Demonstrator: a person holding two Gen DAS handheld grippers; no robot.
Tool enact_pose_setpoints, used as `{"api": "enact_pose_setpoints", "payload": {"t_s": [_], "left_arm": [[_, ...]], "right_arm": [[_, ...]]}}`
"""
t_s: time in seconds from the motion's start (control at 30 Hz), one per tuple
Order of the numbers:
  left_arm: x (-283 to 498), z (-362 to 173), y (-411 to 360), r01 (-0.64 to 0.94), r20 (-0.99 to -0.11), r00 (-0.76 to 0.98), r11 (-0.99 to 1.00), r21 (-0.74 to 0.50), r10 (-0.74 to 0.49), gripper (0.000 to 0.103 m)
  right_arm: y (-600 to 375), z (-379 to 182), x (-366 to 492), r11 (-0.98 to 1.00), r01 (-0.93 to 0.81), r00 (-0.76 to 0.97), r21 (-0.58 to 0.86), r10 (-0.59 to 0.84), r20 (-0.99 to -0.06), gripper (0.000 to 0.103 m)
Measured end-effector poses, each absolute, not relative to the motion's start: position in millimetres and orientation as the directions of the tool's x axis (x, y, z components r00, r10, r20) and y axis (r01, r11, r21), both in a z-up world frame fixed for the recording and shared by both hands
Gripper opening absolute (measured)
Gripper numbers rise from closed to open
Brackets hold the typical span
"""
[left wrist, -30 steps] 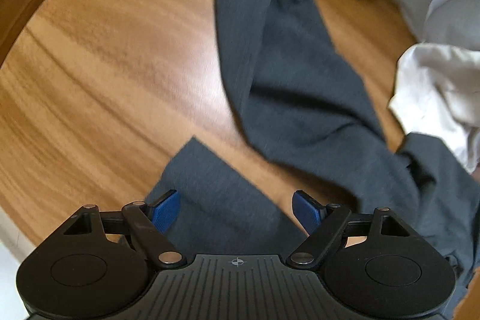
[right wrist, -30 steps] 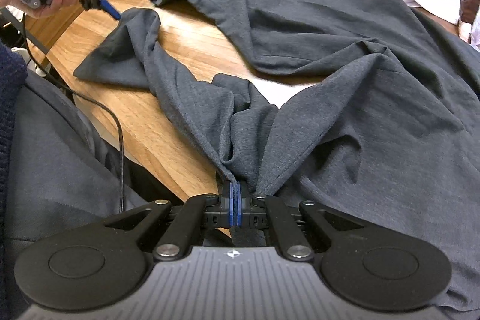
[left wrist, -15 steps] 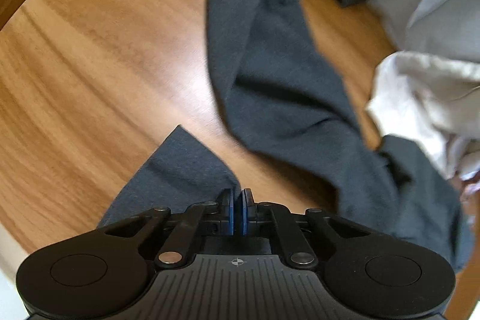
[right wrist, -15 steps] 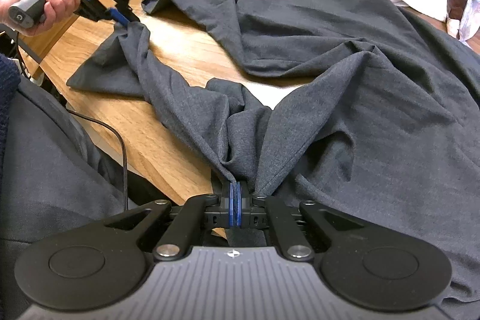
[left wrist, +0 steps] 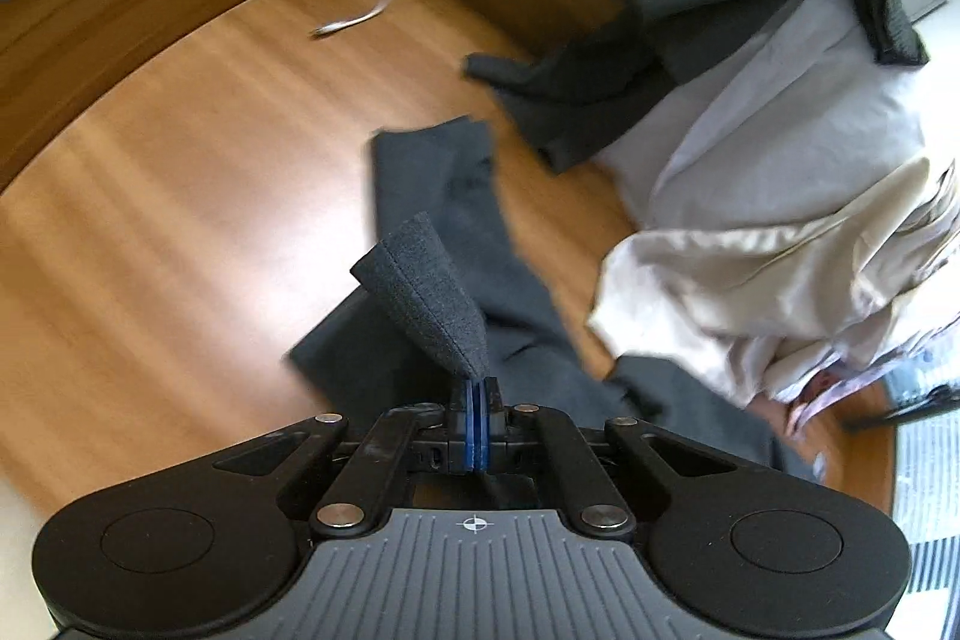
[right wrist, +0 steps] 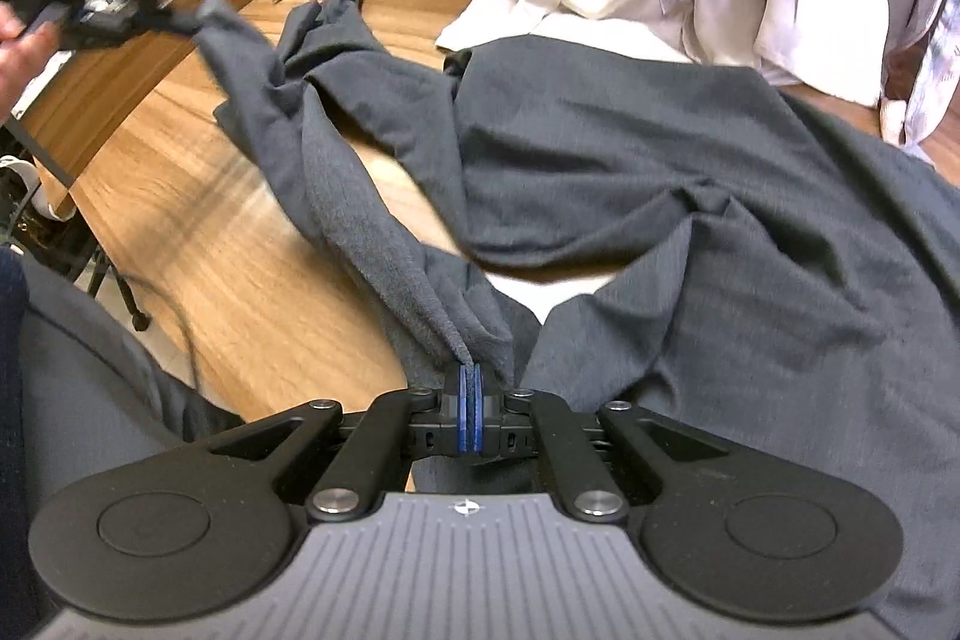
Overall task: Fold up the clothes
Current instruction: 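Hold the crotch with the right gripper while the left gripper releases the leg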
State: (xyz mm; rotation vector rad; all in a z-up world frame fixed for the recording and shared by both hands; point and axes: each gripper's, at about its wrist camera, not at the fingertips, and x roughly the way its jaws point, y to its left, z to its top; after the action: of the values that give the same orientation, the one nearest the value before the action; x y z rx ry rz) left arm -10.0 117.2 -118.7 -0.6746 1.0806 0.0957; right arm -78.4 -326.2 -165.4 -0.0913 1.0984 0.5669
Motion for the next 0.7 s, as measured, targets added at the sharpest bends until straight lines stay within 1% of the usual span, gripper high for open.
{"api": "enact_pose_setpoints", "payload": {"t_s": [0.2, 0.33, 0.4, 0.43, 0.47, 0.53, 0.6, 0.7], "left_arm": [[-67, -174, 139, -0.471, -0.934, 0.304, 0.822, -0.320, -0.190, 0.004], [-86, -187, 142, -0.489, -0.948, 0.285, 0.830, -0.269, -0.139, 0.004], [-95, -193, 143, -0.496, -0.953, 0.280, 0.833, -0.244, -0.112, 0.006], [-98, -192, 144, -0.498, -0.950, 0.295, 0.831, -0.248, -0.106, 0.010], [-101, -188, 147, -0.499, -0.941, 0.320, 0.826, -0.262, -0.105, 0.020], [-104, -181, 152, -0.497, -0.924, 0.368, 0.819, -0.287, -0.100, 0.032], [-104, -176, 155, -0.482, -0.909, 0.406, 0.822, -0.303, -0.097, 0.032], [-96, -172, 157, -0.454, -0.892, 0.444, 0.836, -0.309, -0.088, 0.042]], "right_arm": [[-321, -171, -67, 0.856, -0.485, 0.322, 0.178, 0.364, -0.874, 0.003], [-317, -172, -63, 0.849, -0.501, 0.313, 0.166, 0.356, -0.881, 0.003], [-314, -173, -60, 0.845, -0.511, 0.307, 0.156, 0.349, -0.885, 0.003], [-313, -174, -59, 0.843, -0.516, 0.304, 0.151, 0.345, -0.888, 0.003], [-312, -174, -58, 0.842, -0.518, 0.301, 0.150, 0.344, -0.889, 0.003], [-311, -175, -56, 0.839, -0.524, 0.296, 0.147, 0.342, -0.892, 0.003], [-310, -175, -54, 0.838, -0.526, 0.297, 0.142, 0.338, -0.893, 0.003], [-308, -176, -52, 0.840, -0.525, 0.300, 0.133, 0.330, -0.895, 0.003]]}}
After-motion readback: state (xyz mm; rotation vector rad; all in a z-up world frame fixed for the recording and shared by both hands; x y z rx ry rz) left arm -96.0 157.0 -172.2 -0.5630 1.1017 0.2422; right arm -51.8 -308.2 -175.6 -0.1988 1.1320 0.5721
